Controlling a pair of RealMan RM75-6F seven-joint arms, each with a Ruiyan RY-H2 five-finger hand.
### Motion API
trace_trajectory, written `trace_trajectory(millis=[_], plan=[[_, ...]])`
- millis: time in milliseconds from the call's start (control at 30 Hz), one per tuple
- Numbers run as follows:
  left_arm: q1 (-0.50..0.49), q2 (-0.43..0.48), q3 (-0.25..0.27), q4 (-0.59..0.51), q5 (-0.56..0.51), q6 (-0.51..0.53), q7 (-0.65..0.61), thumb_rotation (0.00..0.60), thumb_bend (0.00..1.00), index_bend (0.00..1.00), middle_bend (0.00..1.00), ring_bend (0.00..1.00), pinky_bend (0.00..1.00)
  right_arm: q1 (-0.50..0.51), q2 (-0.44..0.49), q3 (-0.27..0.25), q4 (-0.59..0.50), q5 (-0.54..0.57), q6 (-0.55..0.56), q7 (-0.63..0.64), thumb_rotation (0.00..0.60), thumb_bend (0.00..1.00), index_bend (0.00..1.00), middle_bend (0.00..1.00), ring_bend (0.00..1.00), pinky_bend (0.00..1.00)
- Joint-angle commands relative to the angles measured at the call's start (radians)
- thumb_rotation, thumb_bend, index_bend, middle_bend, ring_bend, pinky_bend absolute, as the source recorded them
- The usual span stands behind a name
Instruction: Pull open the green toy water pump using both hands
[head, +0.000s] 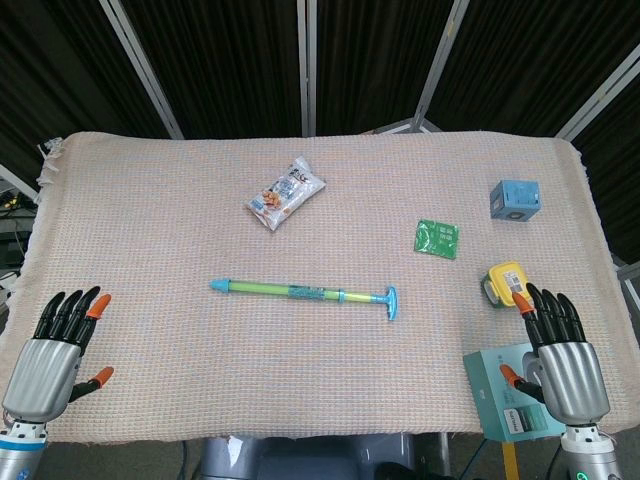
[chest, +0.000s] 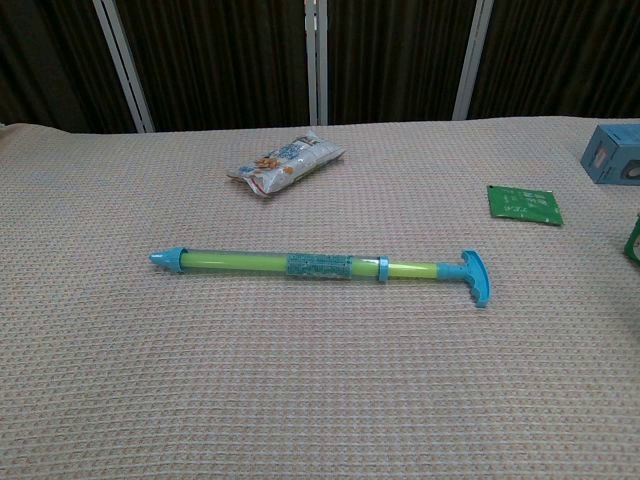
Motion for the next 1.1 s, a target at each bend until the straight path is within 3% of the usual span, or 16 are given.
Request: trace_trajectory(millis=[33, 267, 300, 367, 400, 433, 467, 500, 533, 633, 800, 1100], plan=[[0.000, 0.000, -0.001, -0.002, -0.005, -0.003, 0.001, 0.600, 0.00, 0.00, 0.00, 0.00, 0.00, 0.001, 0.000, 0.000, 0.000, 0.003, -0.003, 0.001, 0.600, 0.00, 0.00, 0.00, 0.00, 0.00], [-0.002, 0.001, -0.001, -0.007, -0.014, -0.013, 0.002, 0.600, 0.00, 0.00, 0.00, 0.00, 0.00, 0.014, -0.002, -0.008, 0.012, 0.019, -0.046, 0.005, 0.600, 0.00, 0.00, 0.00, 0.00, 0.00], [-0.003, 0.000, -0.002, -0.006, -0.015, -0.014, 0.005, 0.600, 0.00, 0.00, 0.00, 0.00, 0.00, 0.021, -0.003, -0.007, 0.014, 0.030, -0.061, 0.004, 0.600, 0.00, 0.00, 0.02, 0.00, 0.00], [-0.005, -0.003, -0.005, -0.003, -0.019, -0.017, 0.008, 0.600, 0.00, 0.00, 0.00, 0.00, 0.00, 0.035, -0.006, 0.000, 0.019, 0.042, -0.084, 0.002, 0.600, 0.00, 0.00, 0.22, 0.18, 0.00], [-0.006, -0.005, -0.007, -0.001, -0.022, -0.019, 0.010, 0.600, 0.00, 0.00, 0.00, 0.00, 0.00, 0.045, -0.010, 0.007, 0.025, 0.047, -0.095, 0.002, 0.600, 0.00, 0.00, 0.42, 0.37, 0.07], [-0.009, -0.008, -0.009, 0.002, -0.032, -0.026, 0.013, 0.600, 0.00, 0.00, 0.00, 0.00, 0.00, 0.064, -0.018, 0.020, 0.041, 0.052, -0.115, -0.002, 0.600, 0.00, 0.00, 0.61, 0.57, 0.24], [-0.014, -0.013, -0.015, 0.003, -0.051, -0.039, 0.018, 0.600, 0.00, 0.00, 0.00, 0.00, 0.00, 0.101, -0.030, 0.039, 0.066, 0.067, -0.163, -0.017, 0.600, 0.00, 0.00, 0.71, 0.68, 0.38], [-0.019, -0.017, -0.020, 0.004, -0.063, -0.048, 0.023, 0.600, 0.00, 0.00, 0.00, 0.00, 0.00, 0.128, -0.037, 0.051, 0.077, 0.082, -0.201, -0.020, 0.600, 0.00, 0.00, 0.81, 0.78, 0.62], [-0.026, -0.025, -0.028, 0.009, -0.084, -0.063, 0.032, 0.600, 0.00, 0.00, 0.00, 0.00, 0.00, 0.187, -0.053, 0.072, 0.087, 0.115, -0.294, -0.007, 0.600, 0.00, 0.00, 0.88, 0.85, 0.79], [-0.042, -0.044, -0.045, 0.015, -0.129, -0.091, 0.060, 0.600, 0.00, 0.00, 0.00, 0.00, 0.00, 0.327, -0.089, 0.130, 0.111, 0.266, -0.532, 0.044, 0.600, 0.00, 0.05, 0.97, 0.97, 0.98], [-0.056, -0.061, -0.058, 0.025, -0.176, -0.115, 0.081, 0.600, 0.00, 0.00, 0.00, 0.00, 0.00, 0.464, -0.160, 0.173, 0.168, 0.441, -0.721, -0.018, 0.600, 0.00, 0.17, 1.00, 1.00, 1.00], [-0.076, -0.075, -0.071, 0.046, -0.236, -0.143, 0.091, 0.600, 0.00, 0.00, 0.00, 0.00, 0.00, 0.627, -0.336, 0.200, 0.304, 0.651, -0.783, -0.171, 0.600, 0.01, 0.31, 1.00, 1.00, 1.00]])
